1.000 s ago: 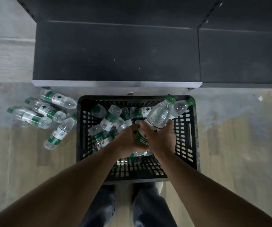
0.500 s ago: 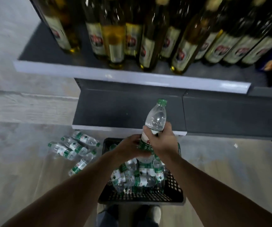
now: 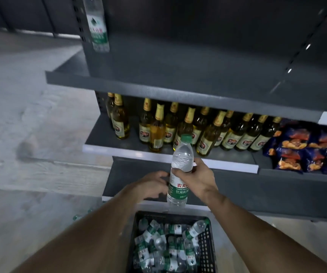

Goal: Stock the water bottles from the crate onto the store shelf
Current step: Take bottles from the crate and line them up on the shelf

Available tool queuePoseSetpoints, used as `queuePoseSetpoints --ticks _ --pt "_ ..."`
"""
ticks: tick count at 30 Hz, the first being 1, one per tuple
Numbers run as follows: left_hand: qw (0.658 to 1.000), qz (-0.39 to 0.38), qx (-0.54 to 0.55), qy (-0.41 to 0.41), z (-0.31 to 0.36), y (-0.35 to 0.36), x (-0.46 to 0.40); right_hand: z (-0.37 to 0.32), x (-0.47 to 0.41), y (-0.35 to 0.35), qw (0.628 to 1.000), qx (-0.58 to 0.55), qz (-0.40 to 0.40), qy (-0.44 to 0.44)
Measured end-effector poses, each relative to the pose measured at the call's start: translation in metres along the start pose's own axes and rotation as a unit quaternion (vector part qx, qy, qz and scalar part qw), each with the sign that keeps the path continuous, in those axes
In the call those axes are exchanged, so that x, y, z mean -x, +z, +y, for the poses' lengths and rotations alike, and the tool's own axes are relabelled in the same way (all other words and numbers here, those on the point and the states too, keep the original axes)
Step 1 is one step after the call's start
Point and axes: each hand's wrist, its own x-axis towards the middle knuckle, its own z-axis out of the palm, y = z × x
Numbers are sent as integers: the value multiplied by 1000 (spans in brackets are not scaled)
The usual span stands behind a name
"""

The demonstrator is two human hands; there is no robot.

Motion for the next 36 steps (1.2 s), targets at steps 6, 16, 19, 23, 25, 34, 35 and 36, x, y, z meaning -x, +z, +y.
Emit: queuePoseSetpoints --ticks 6,16,19,23,25,34,35,36 --pt "997 73 9 35 60 -31 43 -69 17 -24 996 -10 23 -84" --pt "958 258 -95 82 106 -63 104 -152 38 -70 986 -31 54 -157" --pt "944 301 -110 81 121 -76 125 -176 43 -81 982 -36 57 -177" --pt "923 348 -138 87 141 -88 148 -204 47 -90 976 -35 74 -203" --pt "914 366 -151 91 148 -94 156 -215 48 -92 975 -43 79 -204" --pt "880 402 -227 105 164 -131 177 -263 40 -80 974 -74 85 -196" --pt "877 406 -233 108 164 -138 176 -270 37 -76 974 -72 86 -197" --pt "876 408 -232 110 164 -145 175 -277 34 -72 974 -71 85 -198"
